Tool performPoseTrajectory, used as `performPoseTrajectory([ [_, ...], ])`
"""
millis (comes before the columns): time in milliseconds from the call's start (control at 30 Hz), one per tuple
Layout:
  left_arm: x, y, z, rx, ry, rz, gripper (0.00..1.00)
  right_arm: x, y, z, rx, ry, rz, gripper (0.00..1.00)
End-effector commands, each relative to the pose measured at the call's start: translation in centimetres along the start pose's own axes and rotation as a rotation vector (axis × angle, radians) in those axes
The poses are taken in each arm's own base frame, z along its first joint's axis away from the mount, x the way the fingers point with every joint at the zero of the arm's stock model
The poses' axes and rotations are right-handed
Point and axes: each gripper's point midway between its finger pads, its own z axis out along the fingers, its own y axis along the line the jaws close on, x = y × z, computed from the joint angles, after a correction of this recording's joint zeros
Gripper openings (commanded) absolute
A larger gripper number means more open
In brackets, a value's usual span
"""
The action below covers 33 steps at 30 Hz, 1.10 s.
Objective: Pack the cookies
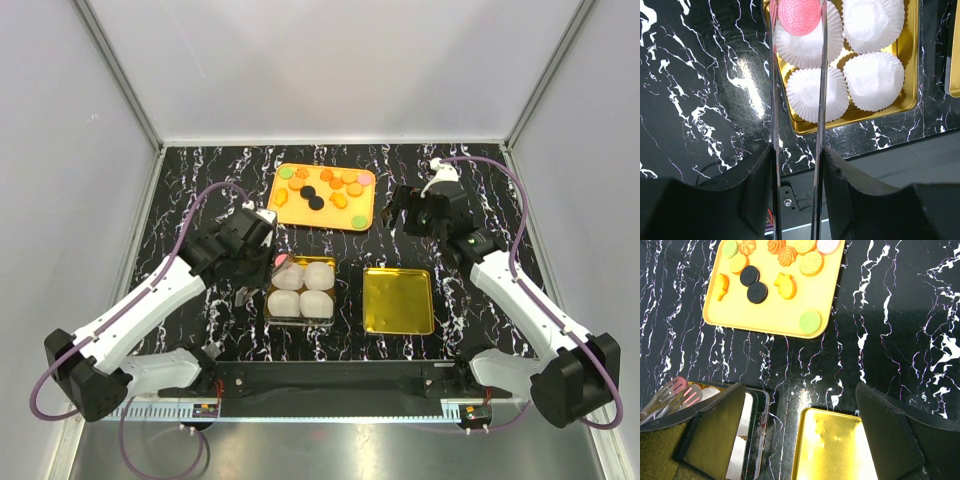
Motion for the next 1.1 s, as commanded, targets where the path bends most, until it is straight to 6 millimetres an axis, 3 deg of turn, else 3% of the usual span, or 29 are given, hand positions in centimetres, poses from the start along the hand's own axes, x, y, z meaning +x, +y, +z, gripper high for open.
performPoseTrajectory([
  [0, 0.2, -0.7, -0.8, 0.055, -0.022, 0.006, 0.45, -1.4, 0.0, -0.1, 0.008, -0.038, -0.011, 1.0],
  [400, 2.3, -1.2, 0.1, 0.068, 0.034, 0.037, 0.47, -1.3, -0.1, -0.1, 0.011, -0.038, -0.011, 1.0],
  [667, 2.1, -1.4, 0.4, 0.068, 0.032, 0.05, 0.5, -1.4, -0.1, -0.3, 0.011, -0.042, -0.01, 1.0],
  [867, 1.2, -2.2, -0.6, 0.1, 0.013, 0.054, 0.5, -1.5, 0.1, -0.4, 0.003, -0.043, -0.011, 1.0],
  [1067, -2.0, -4.2, -3.1, 0.181, -0.061, 0.05, 0.5, -1.4, 0.2, -0.2, 0.002, -0.039, -0.011, 1.0],
])
